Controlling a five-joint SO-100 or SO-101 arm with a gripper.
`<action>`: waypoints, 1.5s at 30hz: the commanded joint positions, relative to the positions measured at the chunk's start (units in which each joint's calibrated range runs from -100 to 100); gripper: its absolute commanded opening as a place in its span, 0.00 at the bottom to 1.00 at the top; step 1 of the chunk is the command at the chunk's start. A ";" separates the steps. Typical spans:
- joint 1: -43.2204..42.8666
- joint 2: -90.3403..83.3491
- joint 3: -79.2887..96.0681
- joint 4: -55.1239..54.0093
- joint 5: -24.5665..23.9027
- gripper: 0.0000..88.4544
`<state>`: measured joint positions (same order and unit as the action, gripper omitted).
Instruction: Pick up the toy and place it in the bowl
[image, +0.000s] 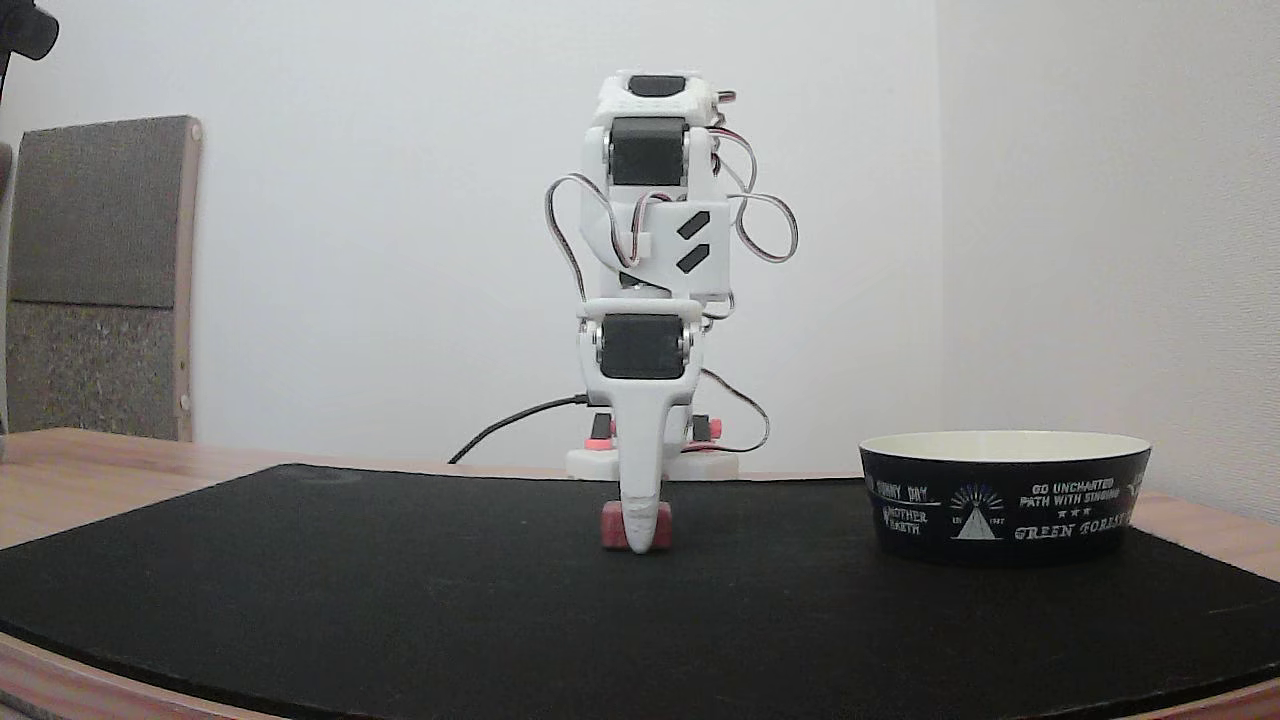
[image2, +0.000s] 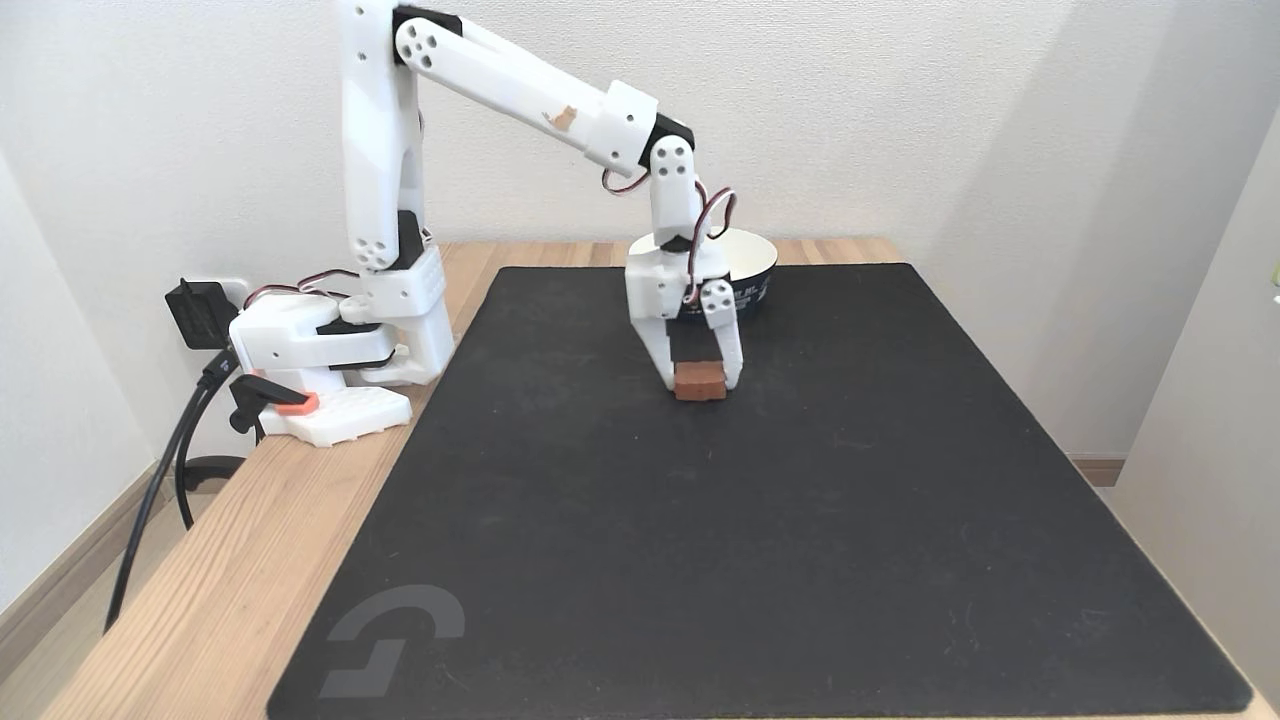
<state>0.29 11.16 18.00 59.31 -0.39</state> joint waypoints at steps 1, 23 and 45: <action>-5.77 -10.03 -1.91 -0.71 0.33 0.08; -29.02 -27.46 23.96 -34.33 0.33 0.43; -9.45 -84.48 69.65 -16.80 -2.59 0.02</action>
<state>-9.53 -61.20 77.42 41.24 -1.83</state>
